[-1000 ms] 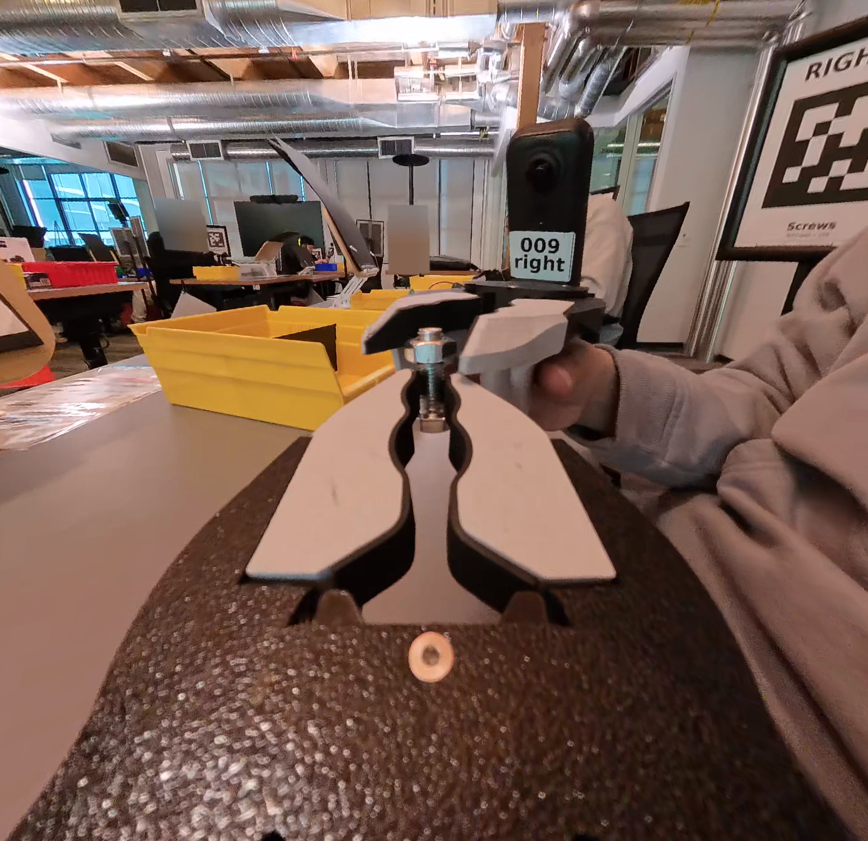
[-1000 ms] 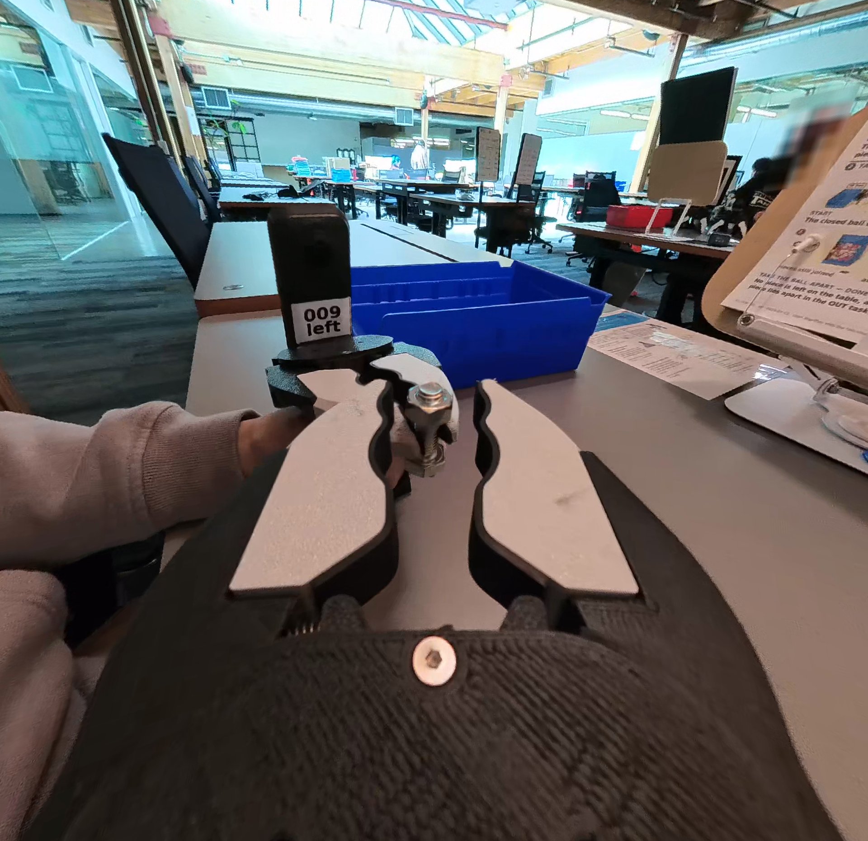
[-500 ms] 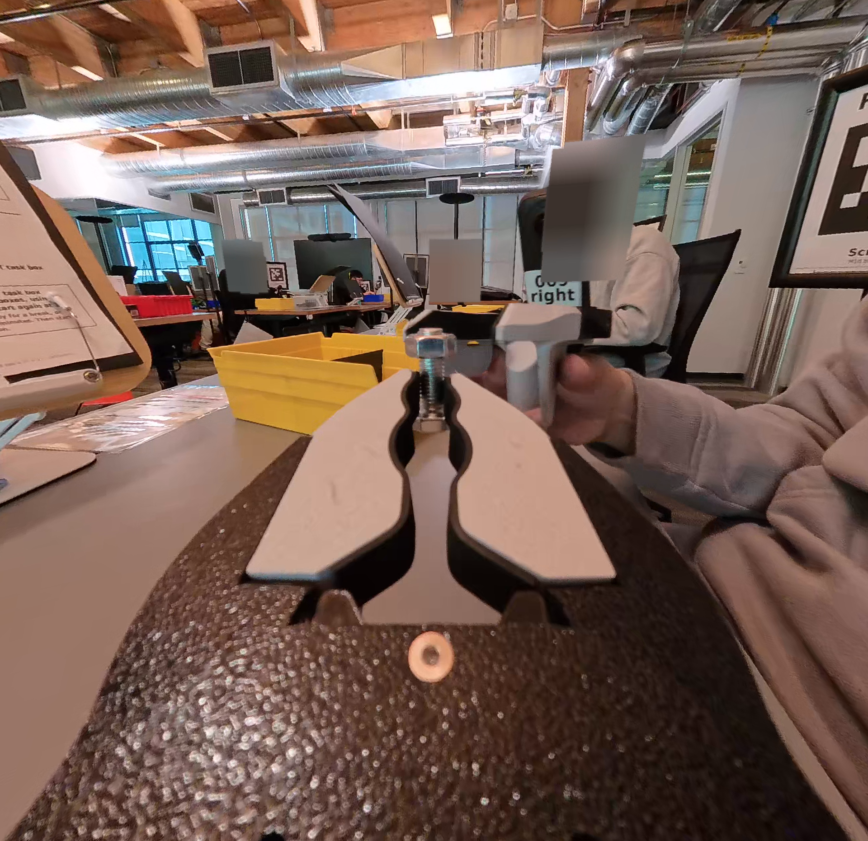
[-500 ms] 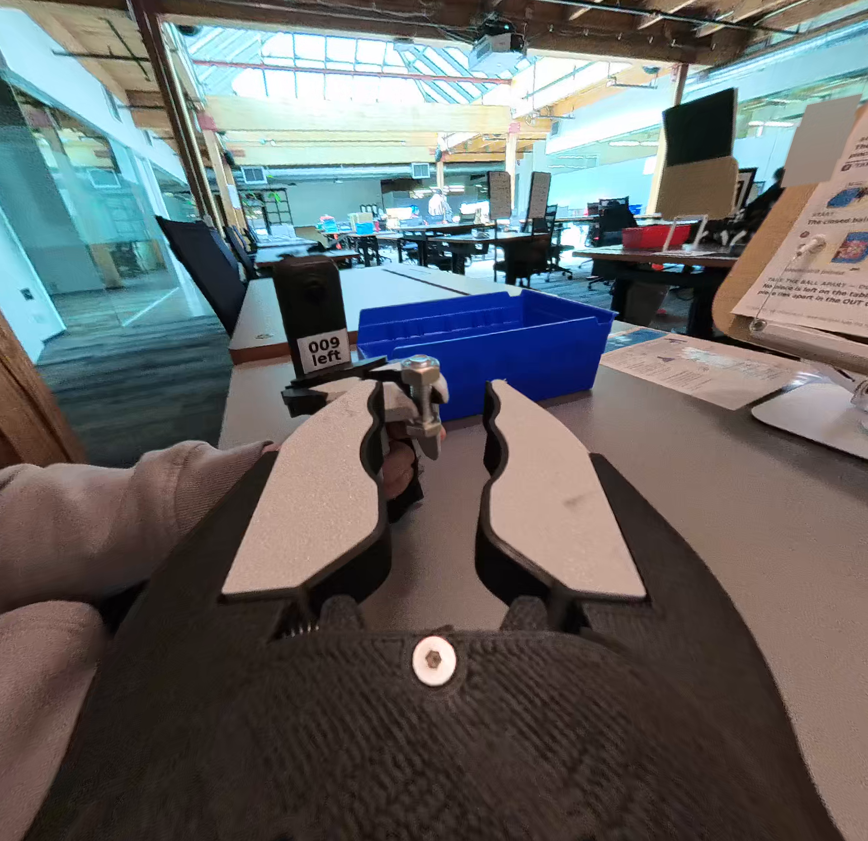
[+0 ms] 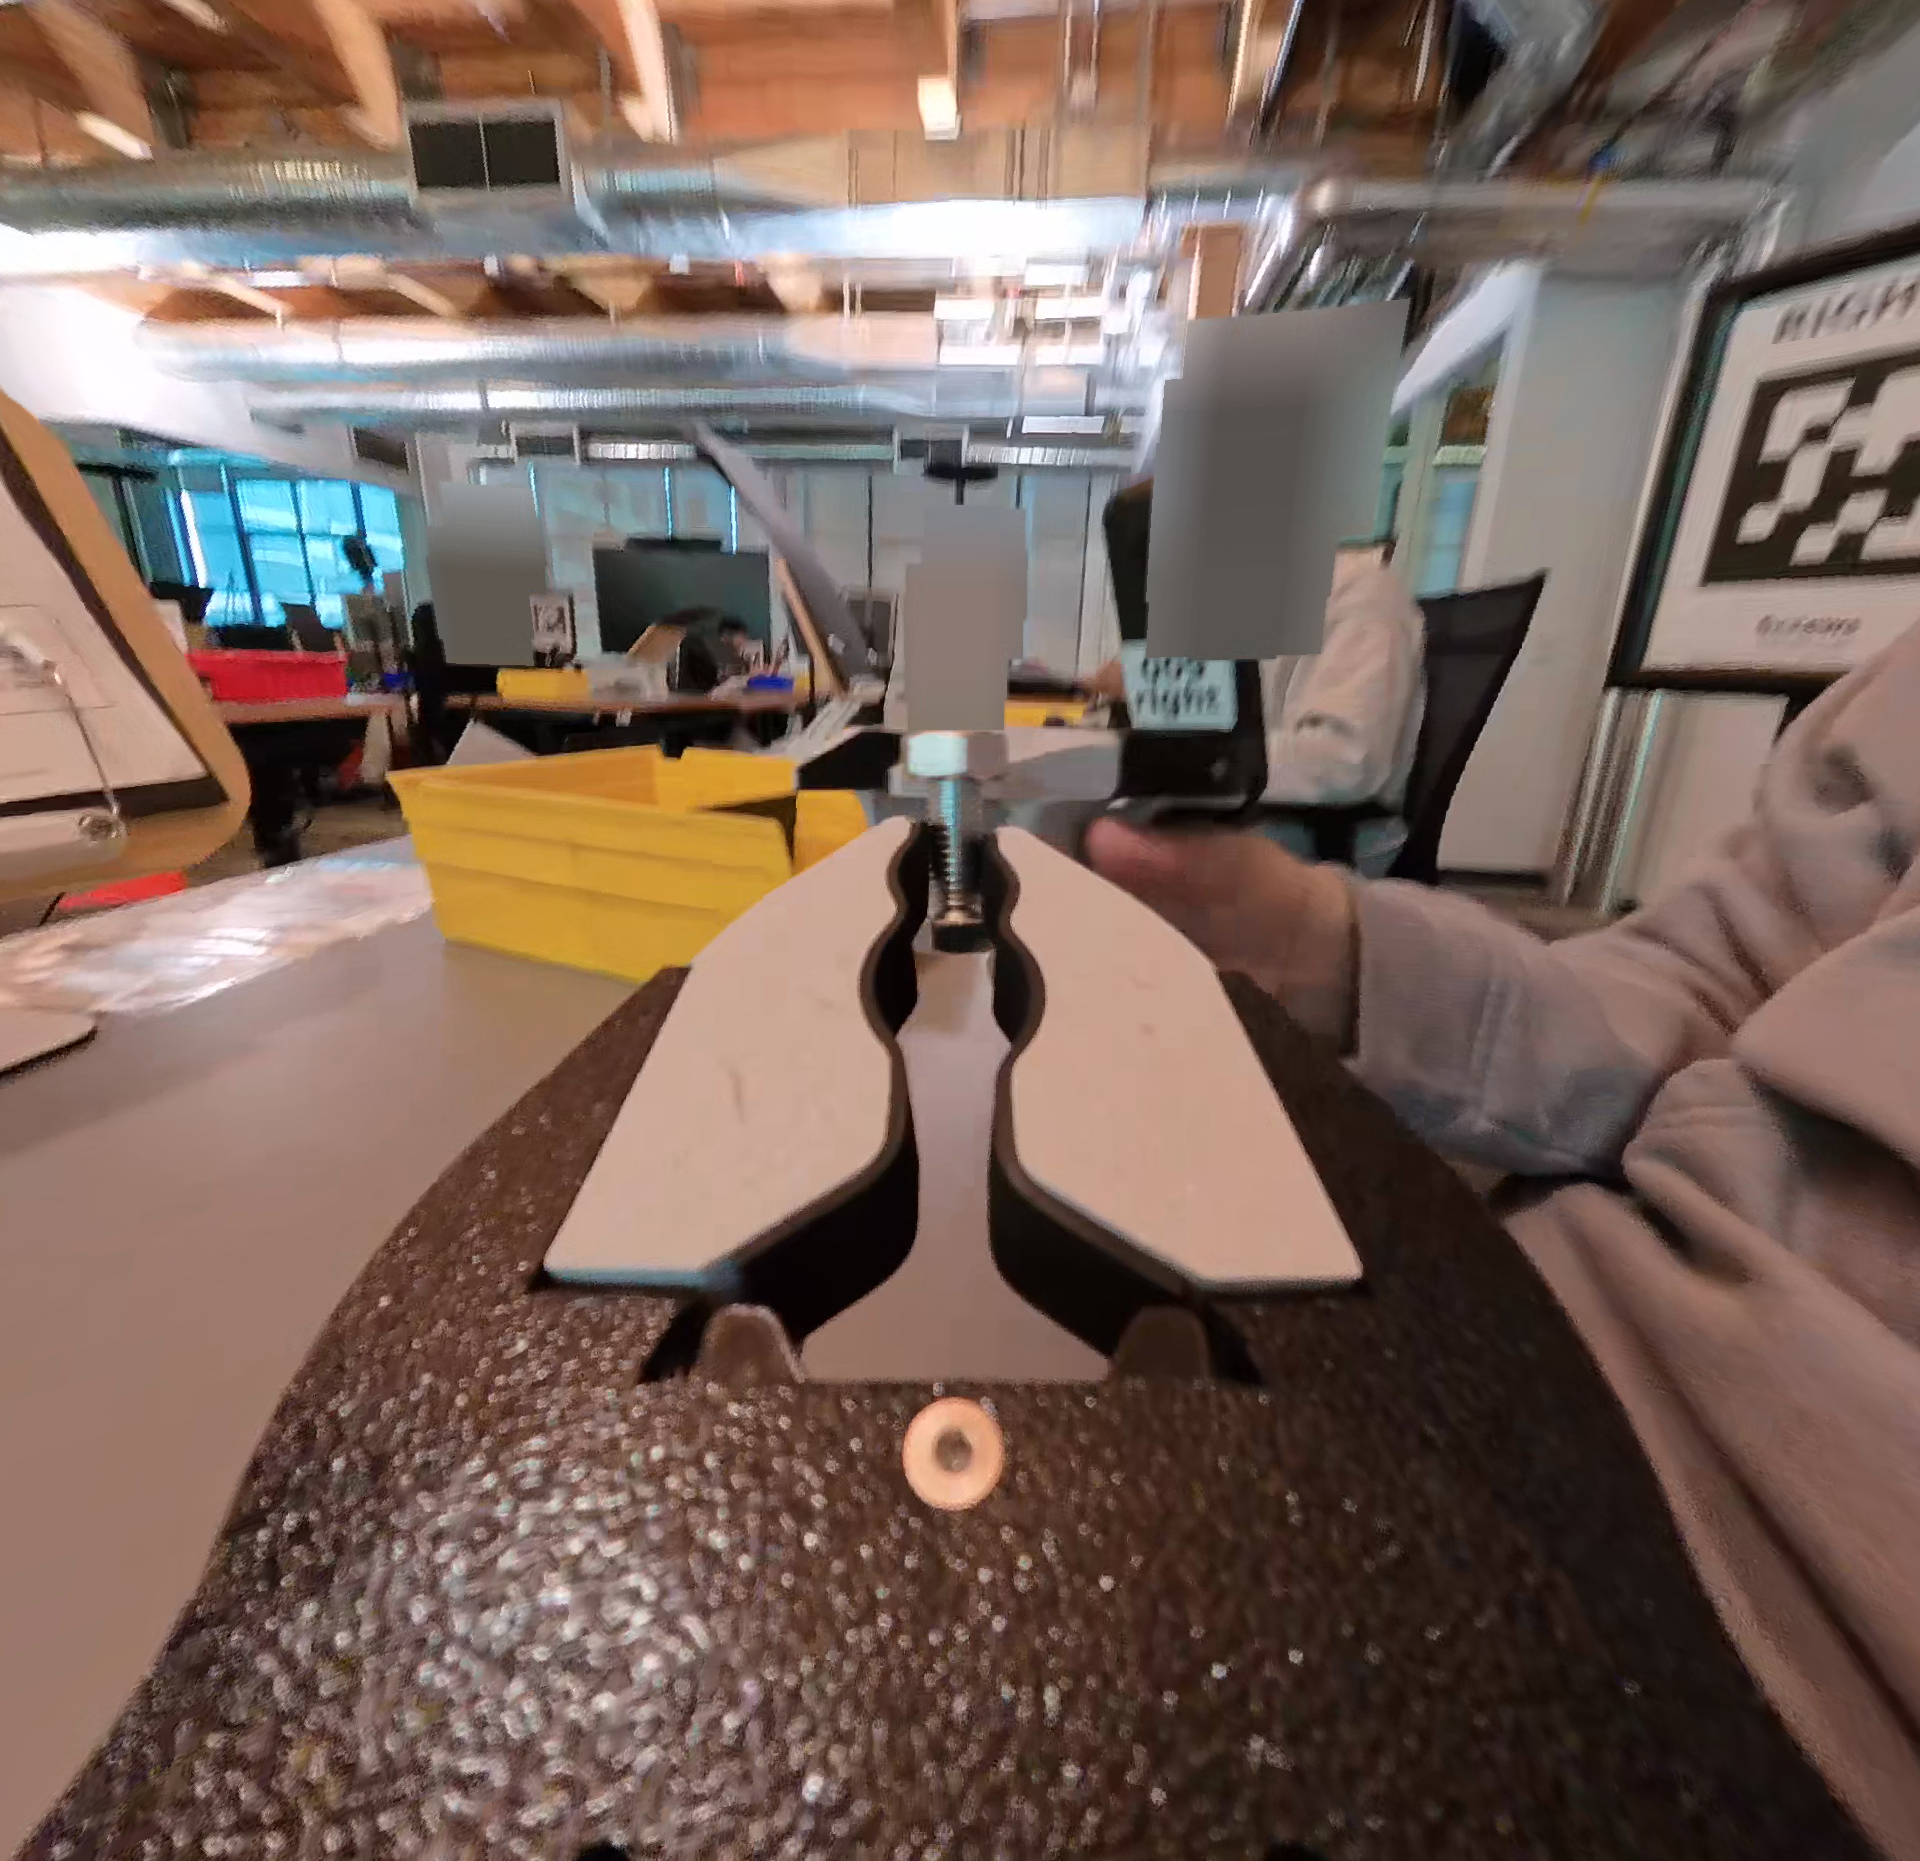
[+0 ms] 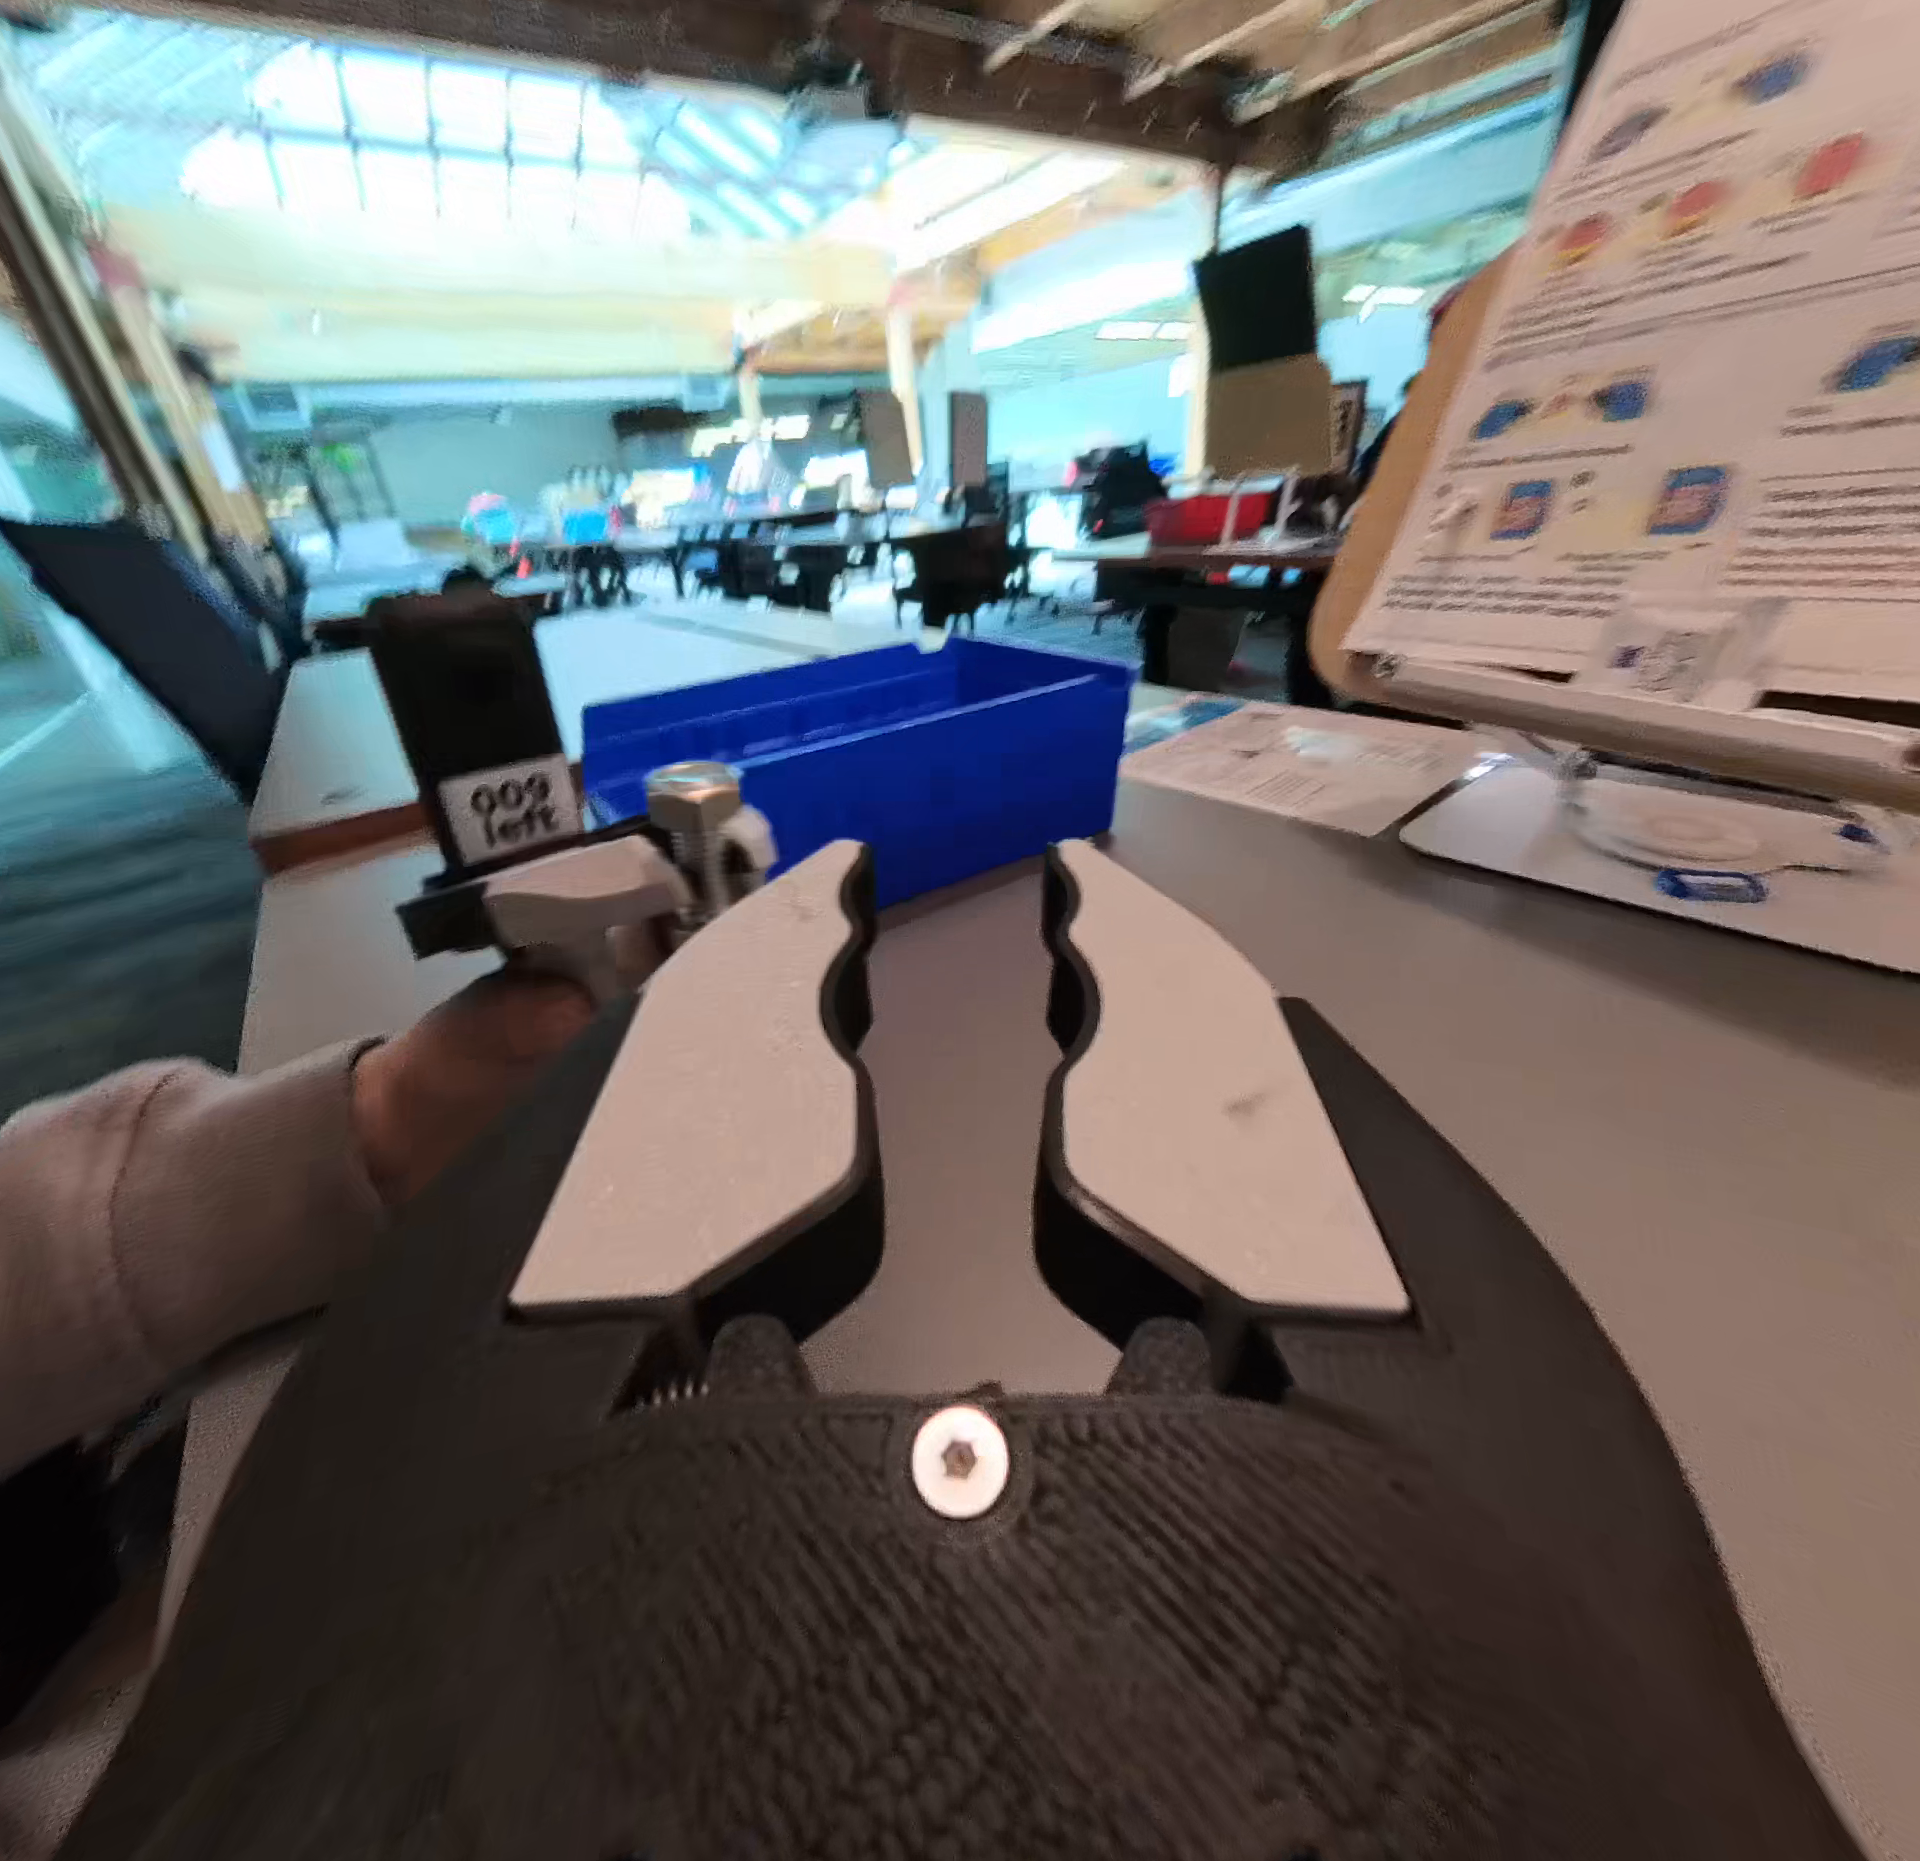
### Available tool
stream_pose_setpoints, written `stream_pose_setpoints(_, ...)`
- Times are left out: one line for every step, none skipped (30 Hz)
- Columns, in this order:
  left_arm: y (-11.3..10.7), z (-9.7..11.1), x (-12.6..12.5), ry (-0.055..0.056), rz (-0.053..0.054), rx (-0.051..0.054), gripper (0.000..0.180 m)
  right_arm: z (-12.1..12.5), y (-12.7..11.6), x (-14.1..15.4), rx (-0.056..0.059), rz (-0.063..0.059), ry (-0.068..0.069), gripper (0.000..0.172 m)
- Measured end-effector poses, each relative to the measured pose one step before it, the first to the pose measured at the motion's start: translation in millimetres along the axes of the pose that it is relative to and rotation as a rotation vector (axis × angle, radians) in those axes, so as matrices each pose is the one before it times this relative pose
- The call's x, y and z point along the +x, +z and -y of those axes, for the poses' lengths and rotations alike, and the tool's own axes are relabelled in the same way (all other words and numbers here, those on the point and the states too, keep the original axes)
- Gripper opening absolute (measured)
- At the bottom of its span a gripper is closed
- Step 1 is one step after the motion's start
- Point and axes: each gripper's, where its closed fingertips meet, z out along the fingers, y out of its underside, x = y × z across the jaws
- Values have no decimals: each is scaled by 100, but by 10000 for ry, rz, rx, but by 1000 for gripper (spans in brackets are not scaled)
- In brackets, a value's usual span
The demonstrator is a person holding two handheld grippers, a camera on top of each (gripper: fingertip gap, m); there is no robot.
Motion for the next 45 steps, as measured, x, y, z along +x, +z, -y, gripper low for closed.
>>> stream_pose_setpoints(-159,145,-151,-63,95,133,8,378,-357,459,336,27,269,34)
stream_pose_setpoints(-30,-203,-107,37,78,-151,8,261,-217,-91,82,342,351,34)
stream_pose_setpoints(120,-284,89,119,-30,-217,8,283,-40,-523,45,462,273,37)
stream_pose_setpoints(218,-291,180,101,-67,-178,8,302,102,-855,103,485,122,38)
stream_pose_setpoints(293,-345,220,41,-95,-192,8,166,246,-962,99,395,-17,37)
stream_pose_setpoints(298,-336,284,64,-126,-212,9,-44,393,-903,5,262,-141,37)
stream_pose_setpoints(267,-292,262,118,-89,-195,8,-293,473,-744,-121,146,-268,37)
stream_pose_setpoints(204,-221,202,104,-54,-149,9,-491,450,-467,-253,1,-332,38)
stream_pose_setpoints(112,-108,176,41,-58,-74,9,-619,356,-208,-337,-82,-353,37)
stream_pose_setpoints(-3,13,40,-1,0,8,9,-543,205,135,-283,-203,-327,37)
stream_pose_setpoints(-105,34,-174,-31,107,24,9,-281,14,379,-110,-246,-178,38)
stream_pose_setpoints(-157,41,-256,-73,127,22,9,-10,-142,371,33,-95,54,40)
stream_pose_setpoints(-169,187,-296,-120,132,128,9,-5,-204,337,-9,28,200,43)
stream_pose_setpoints(-196,298,-350,-156,155,230,9,75,-283,478,42,-13,214,47)
stream_pose_setpoints(-251,395,-202,-144,25,297,9,-5,-368,862,5,-272,191,45)
stream_pose_setpoints(-264,503,-7,-96,-66,344,8,-127,-597,1972,-20,-1011,187,28)
stream_pose_setpoints(-189,266,-97,-58,47,188,8,-18,-473,1733,81,-809,196,31)
stream_pose_setpoints(-71,-69,-137,-15,97,-33,8,93,-258,297,93,138,217,35)
stream_pose_setpoints(58,-115,20,31,-7,-89,8,251,-95,-702,111,648,317,38)
stream_pose_setpoints(117,-75,118,63,-45,-48,8,352,115,-1094,165,683,356,41)
stream_pose_setpoints(133,-124,92,42,-30,-71,8,264,290,-1289,175,628,201,42)
stream_pose_setpoints(127,-169,106,45,-46,-117,8,-42,457,-1151,47,419,-41,42)
stream_pose_setpoints(90,-150,100,78,-29,-114,8,-372,527,-833,-155,188,-260,42)
stream_pose_setpoints(54,-111,64,65,-6,-76,8,-515,516,-683,-263,108,-382,42)
stream_pose_setpoints(27,-57,71,21,-14,-39,8,-405,412,-549,-218,54,-378,43)
stream_pose_setpoints(1,-23,30,12,-3,-15,9,-221,292,-303,-139,-53,-283,42)
stream_pose_setpoints(-3,-15,7,18,2,-11,8,-18,143,-45,-29,-159,-159,41)
stream_pose_setpoints(14,-9,5,6,-3,-11,9,165,44,-23,94,-119,-51,38)
stream_pose_setpoints(8,-4,2,4,-2,-1,9,155,-23,30,82,-67,30,34)
stream_pose_setpoints(12,12,3,8,3,3,9,-38,-70,307,-52,-183,66,29)
stream_pose_setpoints(-2,-18,-42,-2,36,-20,8,-82,-113,563,-71,-286,42,32)
stream_pose_setpoints(-18,-23,-86,-11,56,-19,9,-39,-139,355,-30,-99,34,37)
stream_pose_setpoints(-63,104,-73,-23,36,72,9,32,-158,113,-4,87,72,38)
stream_pose_setpoints(-119,214,-72,-60,22,162,8,128,-198,145,38,67,69,38)
stream_pose_setpoints(-158,271,-66,-88,3,195,8,132,-255,429,33,-114,41,33)
stream_pose_setpoints(-152,227,-70,-81,8,163,8,181,-335,612,68,-175,20,31)
stream_pose_setpoints(-108,124,-104,-47,44,90,8,191,-359,586,77,-116,121,32)
stream_pose_setpoints(-39,30,-56,-16,24,23,8,235,-300,423,103,-23,226,33)
stream_pose_setpoints(21,-18,30,5,-19,-14,8,298,-193,-27,160,188,247,35)
stream_pose_setpoints(76,-62,63,27,-25,-35,8,245,-38,-392,156,301,219,36)
stream_pose_setpoints(93,-99,102,30,-41,-62,8,45,148,-522,48,256,112,36)
stream_pose_setpoints(84,-98,84,36,-39,-71,9,-268,300,-569,-138,201,-58,37)
stream_pose_setpoints(56,-109,39,60,9,-78,9,-486,388,-584,-272,162,-205,37)
stream_pose_setpoints(23,-104,32,63,14,-82,9,-476,396,-491,-271,74,-277,38)
stream_pose_setpoints(23,-65,58,33,-18,-51,9,-258,343,-351,-130,-33,-255,38)
